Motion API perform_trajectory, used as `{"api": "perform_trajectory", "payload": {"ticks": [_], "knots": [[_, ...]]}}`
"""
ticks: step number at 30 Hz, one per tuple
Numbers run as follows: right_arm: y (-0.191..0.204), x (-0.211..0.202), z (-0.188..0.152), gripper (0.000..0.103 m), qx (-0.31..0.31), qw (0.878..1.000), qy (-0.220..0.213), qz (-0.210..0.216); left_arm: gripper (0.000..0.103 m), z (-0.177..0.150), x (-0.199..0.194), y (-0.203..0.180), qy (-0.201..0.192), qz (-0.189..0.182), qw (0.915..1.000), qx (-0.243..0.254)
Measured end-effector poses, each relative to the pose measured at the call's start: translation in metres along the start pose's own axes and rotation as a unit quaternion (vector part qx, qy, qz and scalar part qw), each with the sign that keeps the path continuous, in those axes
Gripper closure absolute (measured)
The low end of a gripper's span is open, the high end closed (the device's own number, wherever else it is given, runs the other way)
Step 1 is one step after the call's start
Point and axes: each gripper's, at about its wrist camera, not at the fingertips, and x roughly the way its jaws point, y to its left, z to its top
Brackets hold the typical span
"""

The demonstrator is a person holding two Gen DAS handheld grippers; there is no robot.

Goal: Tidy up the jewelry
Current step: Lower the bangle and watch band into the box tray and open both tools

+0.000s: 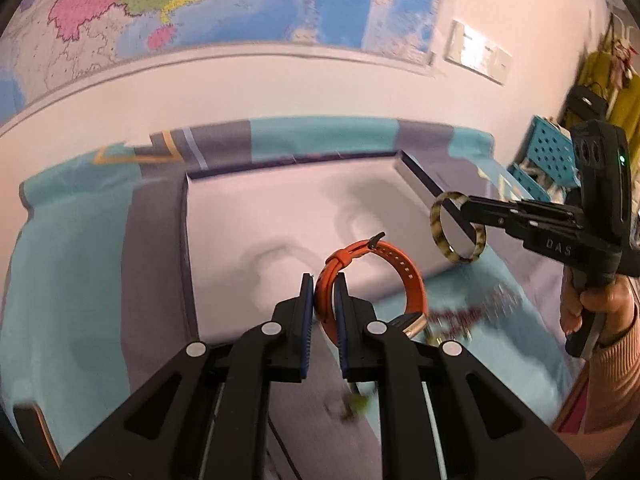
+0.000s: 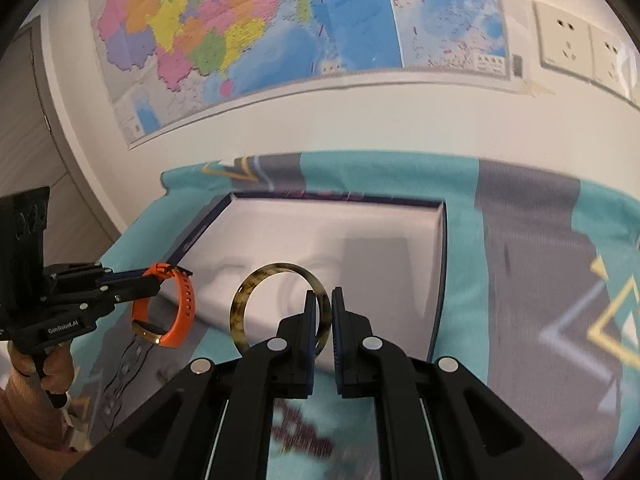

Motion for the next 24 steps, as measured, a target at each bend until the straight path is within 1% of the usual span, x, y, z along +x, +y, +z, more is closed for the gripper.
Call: {"api": "perform_trajectory", "payload": {"ticks": [2,5,10,16,19,24], "knots": [[-0.004,0.012,0.013,0.097,0.004,1.0,0.002,0.0,0.092,0.016,0.013,0.006,0.001,0.005,1.0,-0.003],[-0.011,0.033,0.032,0.097,0.011,1.0,0.008,-0.011,0.092,0.036,0.035,0.013,0.009,0.009,0.9999,-0.008],[-0.027,0.072,0.054,0.097,0.03,0.999,0.027,-0.027,0.092,0.056,0.071,0.024,0.028,0.019,0.9993,-0.015],[-0.038,0.109,0.063,0.097,0.05,0.996,0.061,-0.042,0.092,0.069,0.107,0.032,0.053,0.031,0.998,-0.015],[-0.039,0.121,0.065,0.097,0.053,0.994,0.075,-0.053,0.092,0.072,0.12,0.035,0.066,0.037,0.997,-0.015],[-0.04,0.134,0.069,0.097,0.062,0.992,0.089,-0.059,0.092,0.077,0.134,0.04,0.079,0.04,0.9959,-0.018]]}}
